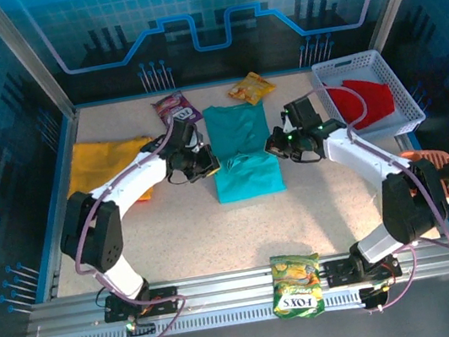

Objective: Fold and stack the t-shirts

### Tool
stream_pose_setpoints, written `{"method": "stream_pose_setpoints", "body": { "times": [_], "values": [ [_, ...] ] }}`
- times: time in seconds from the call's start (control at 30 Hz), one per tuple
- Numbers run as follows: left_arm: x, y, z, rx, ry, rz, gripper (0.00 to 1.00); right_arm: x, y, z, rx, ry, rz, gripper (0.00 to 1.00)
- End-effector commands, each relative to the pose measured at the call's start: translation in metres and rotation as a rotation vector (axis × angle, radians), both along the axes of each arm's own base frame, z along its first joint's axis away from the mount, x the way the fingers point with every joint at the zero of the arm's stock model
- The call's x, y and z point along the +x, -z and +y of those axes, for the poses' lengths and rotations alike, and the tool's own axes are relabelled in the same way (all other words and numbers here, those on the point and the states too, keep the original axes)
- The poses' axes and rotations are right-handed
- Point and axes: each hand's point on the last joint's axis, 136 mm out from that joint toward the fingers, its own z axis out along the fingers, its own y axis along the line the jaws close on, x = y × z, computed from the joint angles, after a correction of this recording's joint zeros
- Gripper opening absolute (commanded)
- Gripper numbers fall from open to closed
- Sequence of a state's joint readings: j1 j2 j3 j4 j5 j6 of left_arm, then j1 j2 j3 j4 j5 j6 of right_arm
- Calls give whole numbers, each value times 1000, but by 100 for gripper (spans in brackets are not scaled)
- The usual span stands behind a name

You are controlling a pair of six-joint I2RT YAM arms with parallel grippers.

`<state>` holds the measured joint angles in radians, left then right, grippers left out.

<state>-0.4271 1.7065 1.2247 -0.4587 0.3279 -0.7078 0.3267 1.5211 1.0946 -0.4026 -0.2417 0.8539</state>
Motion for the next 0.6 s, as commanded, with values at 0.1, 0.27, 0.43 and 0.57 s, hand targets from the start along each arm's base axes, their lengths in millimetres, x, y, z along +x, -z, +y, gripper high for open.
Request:
{"method": "stream_pose_setpoints", "body": {
  "times": [0.1,0.27,0.43,0.57],
  "values": [
    [29,-10,-9,-37,46,-58,0,20,1,-4,31,-13,1,0],
    [42,-3,-5,-37,35,-50,0,31,7,-2,46,-21,10,0],
    [51,5,-5,-48,34,-36,0,42,17,0,55,-34,33,0],
    [58,14,-5,-51,41,-27,7,49,29,1,59,-37,58,0]
  ]
}}
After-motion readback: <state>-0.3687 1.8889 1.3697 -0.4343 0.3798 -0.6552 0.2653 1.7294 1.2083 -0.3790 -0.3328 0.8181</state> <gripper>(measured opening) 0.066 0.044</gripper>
